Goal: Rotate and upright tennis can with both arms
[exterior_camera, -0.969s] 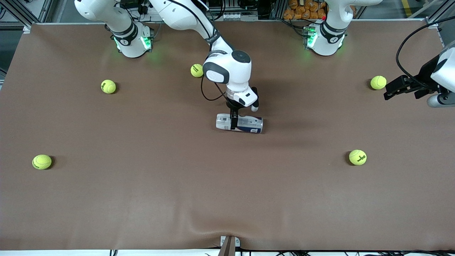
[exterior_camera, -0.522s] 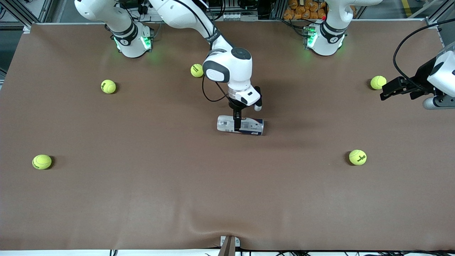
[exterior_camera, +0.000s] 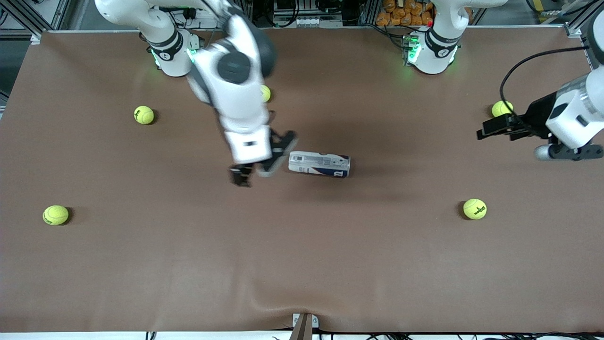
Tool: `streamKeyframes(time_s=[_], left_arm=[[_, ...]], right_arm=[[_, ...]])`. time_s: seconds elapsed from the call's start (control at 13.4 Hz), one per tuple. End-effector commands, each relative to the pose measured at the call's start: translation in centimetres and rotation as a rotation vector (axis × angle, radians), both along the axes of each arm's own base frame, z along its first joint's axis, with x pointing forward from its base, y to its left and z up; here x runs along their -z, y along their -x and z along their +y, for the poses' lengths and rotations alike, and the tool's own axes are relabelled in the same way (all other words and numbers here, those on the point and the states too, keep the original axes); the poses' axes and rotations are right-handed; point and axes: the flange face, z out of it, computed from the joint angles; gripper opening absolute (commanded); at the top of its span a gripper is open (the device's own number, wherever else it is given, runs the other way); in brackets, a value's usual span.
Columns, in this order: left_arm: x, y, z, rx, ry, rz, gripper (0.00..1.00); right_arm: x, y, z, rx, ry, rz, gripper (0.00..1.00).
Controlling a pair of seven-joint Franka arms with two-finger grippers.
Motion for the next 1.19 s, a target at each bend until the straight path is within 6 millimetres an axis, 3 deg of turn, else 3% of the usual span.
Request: streamKeyframes(time_s=[0.0, 0.07, 0.22, 0.45, 0.52, 0.82, 0.97, 1.12], left_arm=[[2.3, -0.5, -0.9, 0.008, 0.096, 0.071, 1.00], [3.5, -0.5, -1.4, 0.001, 0.140, 0.105, 1.00], [5.9, -0.2, -1.9, -0.015, 0.225, 0.164, 1.00], [9.1, -0.3, -1.9, 0.011, 0.327, 0.199, 1.00], [10.6, -0.4, -1.6, 0.017, 0.369, 0.210, 1.00], [16.7, -0.9, -2.1, 0.097, 0.509, 0.230, 1.00], [19.7, -1.3, -2.7, 0.155, 0.601, 0.210, 1.00], [22.8, -1.0, -3.0, 0.171, 0.652, 0.224, 1.00]], right_arm=[[-5.1, -2.4, -11.8, 0.196, -0.076, 0.058, 1.00], [-6.3, -2.8, -16.4, 0.269, -0.085, 0.079, 1.00], [-7.7, -3.6, -23.5, 0.388, -0.094, 0.083, 1.00], [-8.5, -3.4, -31.8, 0.539, -0.106, 0.115, 1.00], [-9.4, -2.6, -33.4, 0.609, -0.129, 0.136, 1.00], [-11.3, 1.2, -36.2, 0.861, -0.160, 0.185, 1.00], [-11.0, 3.3, -38.2, 0.891, -0.186, 0.181, 1.00], [-10.1, 4.9, -38.6, 0.914, -0.196, 0.196, 1.00]])
